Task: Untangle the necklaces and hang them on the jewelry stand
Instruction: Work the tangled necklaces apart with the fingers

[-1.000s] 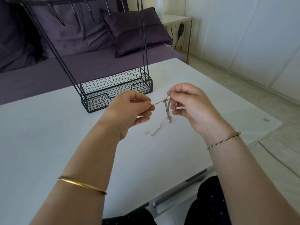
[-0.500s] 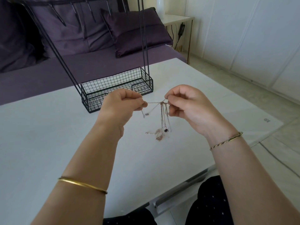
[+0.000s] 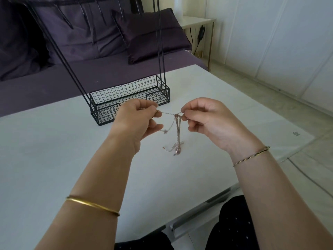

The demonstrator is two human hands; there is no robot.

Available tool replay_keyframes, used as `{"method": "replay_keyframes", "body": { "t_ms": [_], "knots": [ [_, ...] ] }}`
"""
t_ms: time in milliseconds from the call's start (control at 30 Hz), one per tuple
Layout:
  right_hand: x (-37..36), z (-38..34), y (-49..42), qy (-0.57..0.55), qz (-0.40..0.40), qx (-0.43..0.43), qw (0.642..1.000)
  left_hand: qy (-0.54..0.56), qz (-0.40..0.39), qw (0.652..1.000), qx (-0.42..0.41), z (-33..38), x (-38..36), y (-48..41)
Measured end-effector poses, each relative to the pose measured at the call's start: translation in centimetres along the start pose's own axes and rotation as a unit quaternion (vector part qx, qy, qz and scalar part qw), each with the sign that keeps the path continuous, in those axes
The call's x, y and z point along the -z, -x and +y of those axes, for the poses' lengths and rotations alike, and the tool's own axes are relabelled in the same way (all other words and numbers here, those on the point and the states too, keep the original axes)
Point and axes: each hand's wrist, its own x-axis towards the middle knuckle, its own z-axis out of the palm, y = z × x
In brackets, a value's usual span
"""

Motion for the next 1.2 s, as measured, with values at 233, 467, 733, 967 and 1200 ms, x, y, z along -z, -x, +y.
{"method": "replay_keyframes", "body": {
  "t_ms": [233, 467, 733, 967, 1200],
  "knots": [
    [-0.5, -0.5, 0.1, -0.086, -0.022, -0.028, 0.996, -0.003, -0.020, 1.000, -0.002, 0.0, -0.1, 0.0],
    [-0.7, -0.9, 0.1, -0.153, -0.022, -0.060, 0.986, 0.004, -0.044, 0.999, -0.024, -0.1, -0.3, -0.1],
    [-0.6, -0.8, -0.1, -0.134, 0.010, -0.065, 0.989, 0.040, -0.053, 0.998, -0.024, 0.3, -0.5, 0.0],
    [-0.5, -0.7, -0.1, -0.077, 0.040, -0.034, 0.996, 0.000, -0.047, 0.999, -0.028, 0.2, -0.4, 0.1],
    [-0.8, -0.9, 0.0, -0.104, 0.021, -0.034, 0.994, -0.135, -0.111, 0.983, -0.060, -0.2, -1.1, 0.8]
  ]
}}
